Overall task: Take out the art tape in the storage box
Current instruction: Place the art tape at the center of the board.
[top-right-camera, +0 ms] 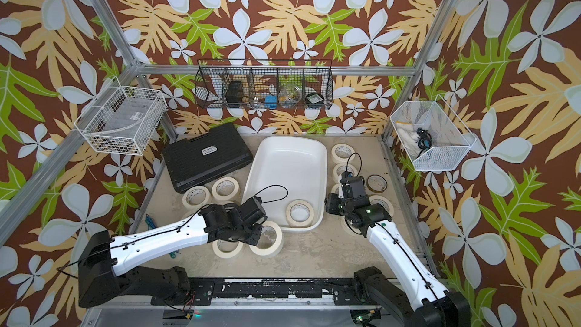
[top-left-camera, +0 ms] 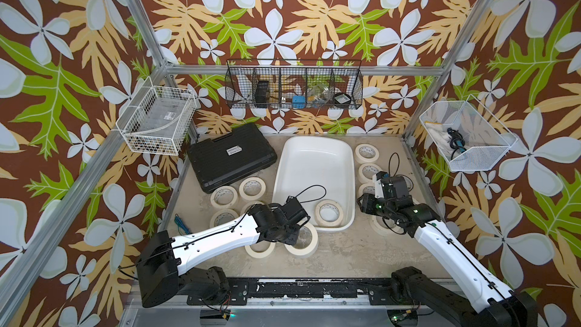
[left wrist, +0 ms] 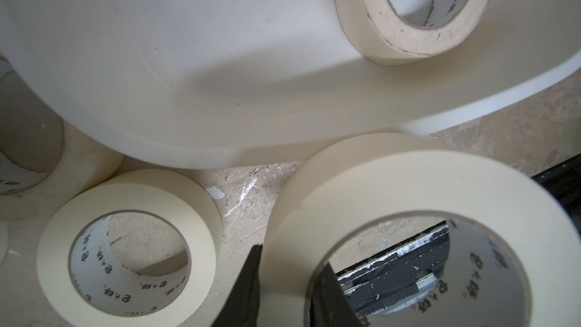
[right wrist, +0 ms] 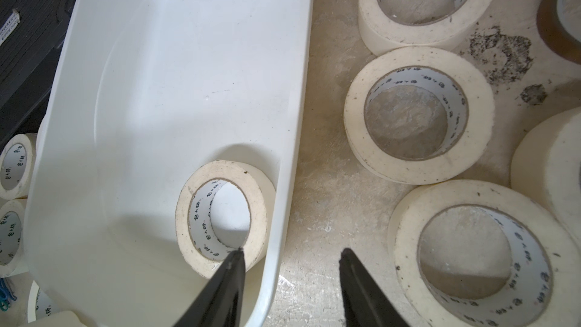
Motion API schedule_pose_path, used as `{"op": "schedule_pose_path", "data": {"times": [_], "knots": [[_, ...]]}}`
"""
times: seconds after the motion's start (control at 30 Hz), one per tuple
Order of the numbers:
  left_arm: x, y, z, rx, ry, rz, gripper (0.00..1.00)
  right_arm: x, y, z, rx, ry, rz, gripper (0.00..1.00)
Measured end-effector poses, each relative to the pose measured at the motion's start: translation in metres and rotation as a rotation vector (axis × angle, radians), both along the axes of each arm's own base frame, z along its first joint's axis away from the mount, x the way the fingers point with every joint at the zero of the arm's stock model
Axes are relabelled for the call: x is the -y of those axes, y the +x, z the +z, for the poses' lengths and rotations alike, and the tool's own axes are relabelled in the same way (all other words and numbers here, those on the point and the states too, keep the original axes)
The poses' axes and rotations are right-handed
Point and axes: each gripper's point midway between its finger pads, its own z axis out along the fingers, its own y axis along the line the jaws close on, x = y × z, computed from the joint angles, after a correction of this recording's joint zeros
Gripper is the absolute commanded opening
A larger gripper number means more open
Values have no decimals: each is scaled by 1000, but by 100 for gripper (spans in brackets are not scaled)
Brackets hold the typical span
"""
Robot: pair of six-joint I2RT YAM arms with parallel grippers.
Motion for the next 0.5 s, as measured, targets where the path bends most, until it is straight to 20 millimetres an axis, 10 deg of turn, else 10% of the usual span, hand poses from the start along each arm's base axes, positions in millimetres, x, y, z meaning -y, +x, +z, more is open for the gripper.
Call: {"op": "schedule_pose_path", "data": {"times": [0.5], "knots": [[9,-2,-2,31,-73,7,8,-6,1,-1,-9,13,21,52]]}}
